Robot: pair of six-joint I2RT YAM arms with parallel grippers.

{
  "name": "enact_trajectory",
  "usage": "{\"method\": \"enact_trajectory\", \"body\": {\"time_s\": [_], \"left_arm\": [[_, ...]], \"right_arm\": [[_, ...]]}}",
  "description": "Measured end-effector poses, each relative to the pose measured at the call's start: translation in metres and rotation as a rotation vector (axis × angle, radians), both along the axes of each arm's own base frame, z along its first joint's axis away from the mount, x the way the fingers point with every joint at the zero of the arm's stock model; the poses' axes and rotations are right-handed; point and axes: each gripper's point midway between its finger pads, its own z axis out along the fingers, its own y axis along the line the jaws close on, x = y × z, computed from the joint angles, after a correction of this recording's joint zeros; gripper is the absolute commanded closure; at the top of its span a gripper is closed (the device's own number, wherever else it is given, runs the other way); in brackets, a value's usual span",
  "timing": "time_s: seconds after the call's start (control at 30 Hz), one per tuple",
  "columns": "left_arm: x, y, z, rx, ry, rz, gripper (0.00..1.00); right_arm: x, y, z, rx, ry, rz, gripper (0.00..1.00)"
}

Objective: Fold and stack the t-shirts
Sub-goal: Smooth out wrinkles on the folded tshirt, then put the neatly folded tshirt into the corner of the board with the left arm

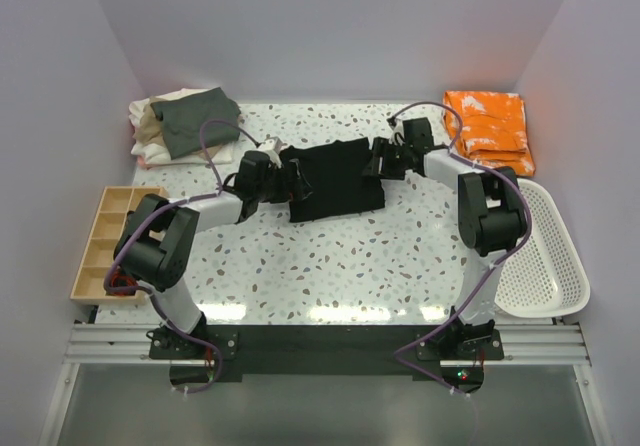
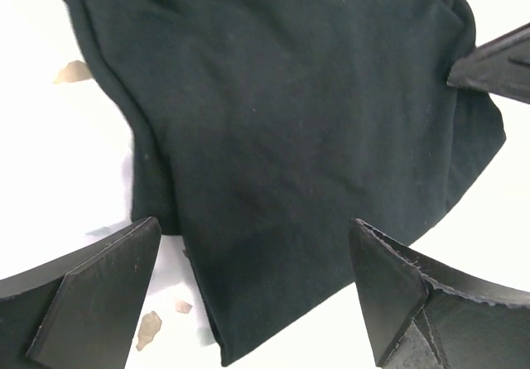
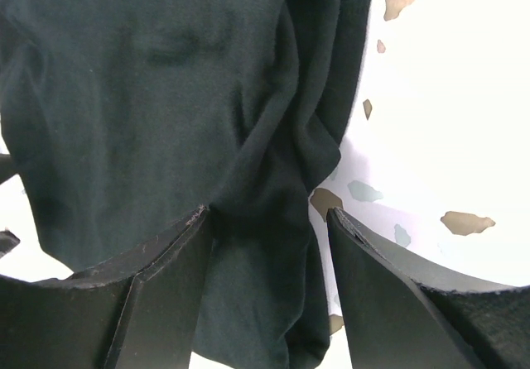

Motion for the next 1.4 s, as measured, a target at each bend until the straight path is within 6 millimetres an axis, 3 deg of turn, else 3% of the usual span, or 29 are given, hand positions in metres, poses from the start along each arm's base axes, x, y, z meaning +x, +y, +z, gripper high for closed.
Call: {"method": "enact_trajectory", "body": {"time_s": [0.3,0.57,0.8,1.13,1.27,1.4], "left_arm": [[0.006,0.017,-0.008,0.082,-0.004,0.071,0.00],[0.016,0.011,-0.009,0.071,-0.019,0.058,0.02],[0.016,-0.008,-0.019,-0.013,0.009,0.010,0.17],[0.018,-0.039,0.011,-0.246,-0.017,-0.035,0.32],[0.017,-0.042,0.012,-0.267,-0.013,-0.043,0.34],[0.017,-0.040,0.008,-0.247,-0.007,-0.037,0.48]], "right_arm": [[-0.001,0.000,-0.004,0.001,0.008,0.002,0.39],[-0.002,0.001,-0.010,0.003,0.022,0.007,0.39],[-0.005,0.004,-0.017,0.015,0.042,0.020,0.39],[-0.005,0.011,-0.017,0.051,0.050,0.049,0.39],[-0.004,0.012,-0.017,0.059,0.050,0.053,0.39],[-0.003,0.011,-0.017,0.047,0.047,0.047,0.42]]}}
